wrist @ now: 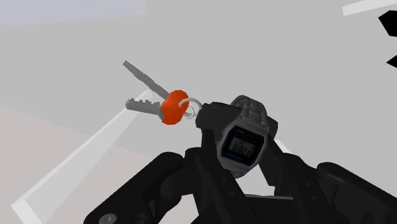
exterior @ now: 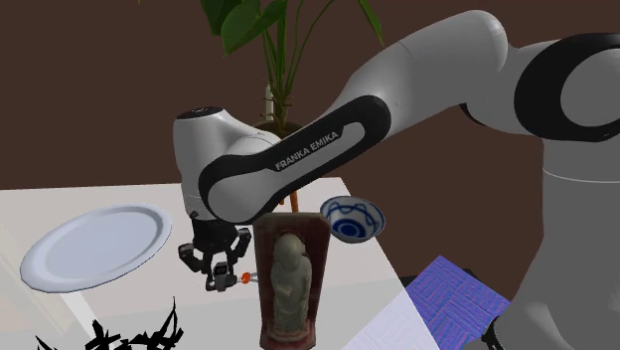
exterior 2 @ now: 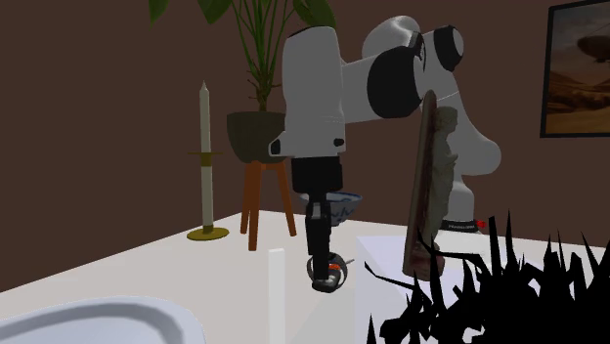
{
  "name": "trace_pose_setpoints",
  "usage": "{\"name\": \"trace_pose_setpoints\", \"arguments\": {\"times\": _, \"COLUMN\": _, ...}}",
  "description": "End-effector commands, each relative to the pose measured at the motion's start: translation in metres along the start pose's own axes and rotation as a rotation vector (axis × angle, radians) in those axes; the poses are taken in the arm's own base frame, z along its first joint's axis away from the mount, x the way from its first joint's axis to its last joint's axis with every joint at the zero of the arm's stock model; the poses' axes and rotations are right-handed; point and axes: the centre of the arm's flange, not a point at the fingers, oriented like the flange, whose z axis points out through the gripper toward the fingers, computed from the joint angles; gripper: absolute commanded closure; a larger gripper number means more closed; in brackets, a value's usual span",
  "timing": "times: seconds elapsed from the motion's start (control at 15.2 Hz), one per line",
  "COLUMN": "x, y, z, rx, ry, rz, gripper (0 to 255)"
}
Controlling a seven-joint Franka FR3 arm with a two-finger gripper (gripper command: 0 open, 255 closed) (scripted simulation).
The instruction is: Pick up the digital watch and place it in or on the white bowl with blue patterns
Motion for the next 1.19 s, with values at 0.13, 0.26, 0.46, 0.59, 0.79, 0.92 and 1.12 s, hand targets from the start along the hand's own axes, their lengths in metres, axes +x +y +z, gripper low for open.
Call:
{"name": "trace_pose_setpoints", "arguments": {"times": 0.13, "x": -0.001, "y": 0.000, "z": -0.005, "rx": -0.001, "ry": -0.001, "rz": 0.000, "gripper": 255}}
{"name": "trace_pose_setpoints", "arguments": {"times": 0.26, "x": -0.001, "y": 0.000, "z": -0.015, "rx": -0.001, "ry": -0.001, "rz": 0.000, "gripper": 255}}
{"name": "trace_pose_setpoints", "arguments": {"times": 0.46, "x": -0.002, "y": -0.001, "z": -0.031, "rx": -0.001, "ry": -0.001, "rz": 0.000, "gripper": 255}}
{"name": "trace_pose_setpoints", "arguments": {"times": 0.59, "x": -0.003, "y": -0.001, "z": -0.042, "rx": -0.001, "ry": -0.001, "rz": 0.000, "gripper": 255}}
{"name": "trace_pose_setpoints", "arguments": {"times": 0.79, "x": -0.004, "y": -0.002, "z": -0.058, "rx": -0.001, "ry": -0.001, "rz": 0.000, "gripper": 255}}
{"name": "trace_pose_setpoints", "arguments": {"times": 0.92, "x": -0.004, "y": -0.002, "z": -0.068, "rx": -0.001, "ry": -0.001, "rz": 0.000, "gripper": 255}}
{"name": "trace_pose_setpoints", "arguments": {"times": 1.12, "x": -0.005, "y": -0.002, "z": -0.084, "rx": -0.001, "ry": -0.001, "rz": 0.000, "gripper": 255}}
